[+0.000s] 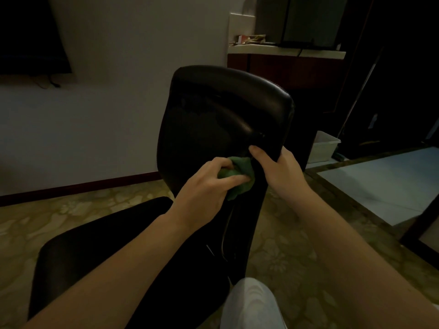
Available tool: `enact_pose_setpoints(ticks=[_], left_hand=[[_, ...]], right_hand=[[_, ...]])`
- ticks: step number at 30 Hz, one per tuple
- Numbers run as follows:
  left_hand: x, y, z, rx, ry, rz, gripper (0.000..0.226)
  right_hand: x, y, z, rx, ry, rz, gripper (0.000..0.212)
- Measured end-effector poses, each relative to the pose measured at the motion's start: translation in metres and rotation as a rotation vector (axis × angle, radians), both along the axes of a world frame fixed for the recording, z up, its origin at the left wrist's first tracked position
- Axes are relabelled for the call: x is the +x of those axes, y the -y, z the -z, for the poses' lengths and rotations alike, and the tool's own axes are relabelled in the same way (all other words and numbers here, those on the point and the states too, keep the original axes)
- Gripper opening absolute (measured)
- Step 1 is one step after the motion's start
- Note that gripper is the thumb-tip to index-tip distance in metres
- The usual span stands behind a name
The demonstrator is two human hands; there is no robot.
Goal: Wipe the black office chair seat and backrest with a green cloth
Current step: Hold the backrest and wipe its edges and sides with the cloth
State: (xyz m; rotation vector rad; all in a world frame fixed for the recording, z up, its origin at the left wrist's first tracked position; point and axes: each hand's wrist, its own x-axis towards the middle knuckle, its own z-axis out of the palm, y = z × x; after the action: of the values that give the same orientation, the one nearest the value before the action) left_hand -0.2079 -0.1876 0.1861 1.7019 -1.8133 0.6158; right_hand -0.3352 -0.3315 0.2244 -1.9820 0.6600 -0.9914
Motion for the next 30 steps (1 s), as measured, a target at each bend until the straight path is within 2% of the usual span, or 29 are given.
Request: enact_pose_setpoints(ticks=[4,13,17,22,30], left_hand=[[0.002,0.007,-0.003,0.018,0.062,-0.015,0.038],[0.012,-0.001,0.020,0.054,0.025,-0.010,0.029],[0.009,-0.011,0.035,0.082,-0.017,-0.018,0.030],[0.015,-0.008,0.014,0.092,0.082,0.008,0.029],[0.006,0.008,-0.005,0.030,0.125,-0.036,0.034]], right_hand=[[0.001,0.001,0.001,0.015,0.005,0.006,0.027],[0.001,0.006,0.004,0.019,-0.002,-0.002,0.036],[0.000,0.005,0.005,0.029,0.000,-0.008,0.034],[0.002,0.004,0.007,0.015,0.017,0.017,0.035],[0.002,0.003,0.006,0.015,0.020,0.025,0.034]])
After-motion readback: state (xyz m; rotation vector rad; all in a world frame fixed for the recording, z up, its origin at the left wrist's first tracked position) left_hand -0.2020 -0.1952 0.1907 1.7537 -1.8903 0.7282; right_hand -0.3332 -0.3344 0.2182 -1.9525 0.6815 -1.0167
